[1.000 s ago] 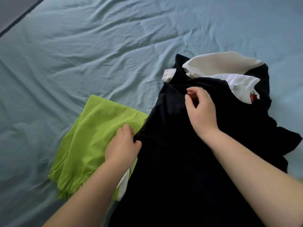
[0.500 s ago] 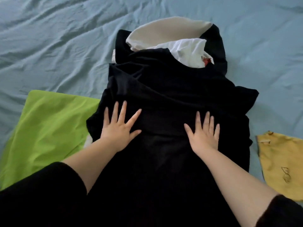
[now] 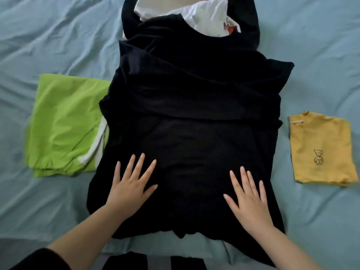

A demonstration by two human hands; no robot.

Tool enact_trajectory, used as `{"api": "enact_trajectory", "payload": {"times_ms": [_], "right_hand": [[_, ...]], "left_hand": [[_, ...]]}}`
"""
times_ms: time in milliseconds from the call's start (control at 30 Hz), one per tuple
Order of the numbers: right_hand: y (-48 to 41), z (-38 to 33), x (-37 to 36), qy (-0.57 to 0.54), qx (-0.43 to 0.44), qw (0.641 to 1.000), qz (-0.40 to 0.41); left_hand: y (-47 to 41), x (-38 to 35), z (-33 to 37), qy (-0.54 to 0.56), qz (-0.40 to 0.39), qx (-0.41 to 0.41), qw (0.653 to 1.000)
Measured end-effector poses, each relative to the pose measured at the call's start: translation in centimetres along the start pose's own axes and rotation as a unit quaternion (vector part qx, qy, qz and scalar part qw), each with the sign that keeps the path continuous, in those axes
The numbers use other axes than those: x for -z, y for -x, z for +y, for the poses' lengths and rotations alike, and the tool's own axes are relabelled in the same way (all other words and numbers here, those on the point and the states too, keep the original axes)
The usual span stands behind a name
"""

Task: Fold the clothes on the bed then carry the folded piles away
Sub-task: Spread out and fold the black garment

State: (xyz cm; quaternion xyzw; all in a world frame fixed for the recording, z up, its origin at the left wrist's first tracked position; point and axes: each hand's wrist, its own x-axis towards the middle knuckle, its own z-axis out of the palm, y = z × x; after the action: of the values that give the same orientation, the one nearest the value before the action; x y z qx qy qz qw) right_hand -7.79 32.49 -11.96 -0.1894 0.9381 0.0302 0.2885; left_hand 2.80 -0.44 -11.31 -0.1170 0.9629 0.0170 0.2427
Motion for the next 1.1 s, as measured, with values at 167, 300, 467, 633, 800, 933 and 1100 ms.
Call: {"api": "enact_trajectory", "payload": {"times_ms": [167, 300, 467, 633, 800, 933, 1100], "right_hand": [[7.3, 0.4, 0.0, -0.035, -0.061, 0.997, -0.024], [10.8, -1.5, -0.1, -0.019, 0.075, 0.996, 0.032], [9.4, -2.5, -1.9, 0.038, -0.039, 0.998, -0.037], [6.5, -1.4, -1.4, 0.094, -0.015, 0.995, 0.008], [7.9, -0.6, 1.7, 0.143, 0.077, 0.986, 0.033], [11.8, -0.6, -0.4, 0.15, 0.063, 0.986, -0.024], [14.5, 0.6, -3.8, 0.036, 0.021, 0.988, -0.15]], "left_hand": [[7.9, 0.6, 0.9, 0.031, -0.047, 0.059, 0.997], [11.4, -1.4, 3.5, 0.033, -0.007, -0.076, 0.997], [9.9, -2.9, 3.9, -0.011, -0.091, 0.033, 0.995], [7.6, -2.5, 2.1, -0.058, -0.068, 0.0, 0.996], [7.0, -0.2, -1.5, -0.038, -0.057, -0.081, 0.994], [10.0, -0.3, -3.3, -0.067, -0.09, -0.103, 0.988], [12.0, -1.6, -1.9, -0.064, -0.132, -0.05, 0.988]]}}
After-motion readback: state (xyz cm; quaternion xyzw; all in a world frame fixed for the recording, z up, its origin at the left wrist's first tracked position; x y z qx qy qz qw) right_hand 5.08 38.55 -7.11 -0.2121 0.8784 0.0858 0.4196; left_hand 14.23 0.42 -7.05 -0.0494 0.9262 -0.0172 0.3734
